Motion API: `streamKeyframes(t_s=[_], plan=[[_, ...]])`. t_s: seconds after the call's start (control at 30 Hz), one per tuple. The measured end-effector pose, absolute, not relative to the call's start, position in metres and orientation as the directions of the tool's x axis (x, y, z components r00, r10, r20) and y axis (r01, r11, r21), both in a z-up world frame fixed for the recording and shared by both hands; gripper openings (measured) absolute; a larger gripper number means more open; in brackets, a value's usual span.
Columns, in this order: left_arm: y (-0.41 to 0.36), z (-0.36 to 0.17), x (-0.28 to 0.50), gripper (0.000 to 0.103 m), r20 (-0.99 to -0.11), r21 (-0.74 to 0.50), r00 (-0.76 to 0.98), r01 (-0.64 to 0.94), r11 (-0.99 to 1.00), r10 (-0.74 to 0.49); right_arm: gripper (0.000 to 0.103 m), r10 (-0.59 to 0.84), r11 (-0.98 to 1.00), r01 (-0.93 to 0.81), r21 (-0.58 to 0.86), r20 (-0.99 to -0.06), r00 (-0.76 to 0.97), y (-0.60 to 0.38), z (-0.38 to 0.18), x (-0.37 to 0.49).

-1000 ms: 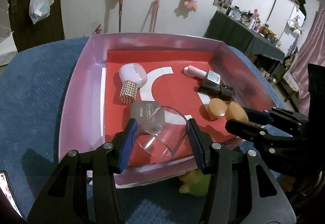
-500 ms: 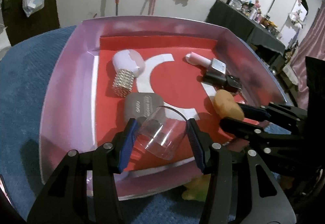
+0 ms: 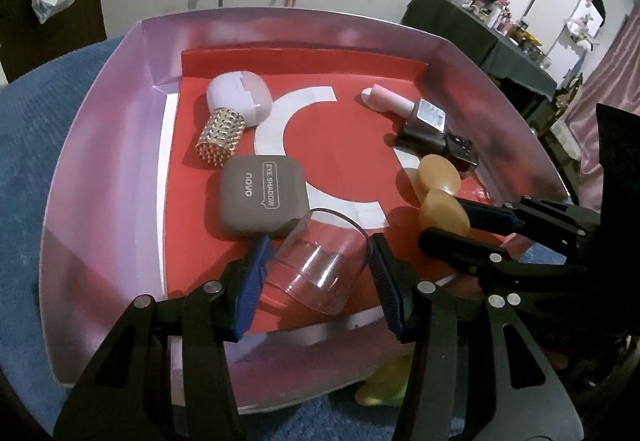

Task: Organize rigid objects
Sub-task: 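Lower the cup and sponge onto the red base and open both tools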

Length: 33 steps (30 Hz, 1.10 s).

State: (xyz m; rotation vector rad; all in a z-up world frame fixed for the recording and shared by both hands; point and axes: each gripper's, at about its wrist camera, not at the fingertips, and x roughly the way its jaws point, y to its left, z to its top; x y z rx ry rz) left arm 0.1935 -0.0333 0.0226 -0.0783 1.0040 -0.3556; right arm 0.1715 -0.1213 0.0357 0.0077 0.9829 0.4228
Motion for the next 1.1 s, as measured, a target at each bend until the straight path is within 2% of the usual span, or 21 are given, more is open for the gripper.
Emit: streamKeyframes(t_s=[0.3, 0.6, 1.1], plan=[[-0.03, 0.021, 0.202, 0.048, -0.807, -0.214, 0.507, 0.226, 0.95, -0.303, 0.04, 0.314, 0.937, -0.302, 0.175, -0.803, 0.507, -0.13, 0.032, 0.18], [-0.028, 0.019, 0.213, 0.048, -0.8, -0.198, 0.538, 0.18, 0.964, -0.265, 0.04, 0.219, 0.964, -0.249, 0.09, -0.799, 0.56, -0.132, 0.032, 0.189], [-0.03, 0.017, 0.215, 0.049, -0.803, -0.177, 0.545, 0.17, 0.969, -0.242, 0.04, 0.203, 0.967, -0.247, 0.071, -0.799, 0.566, -0.134, 0.031, 0.192]])
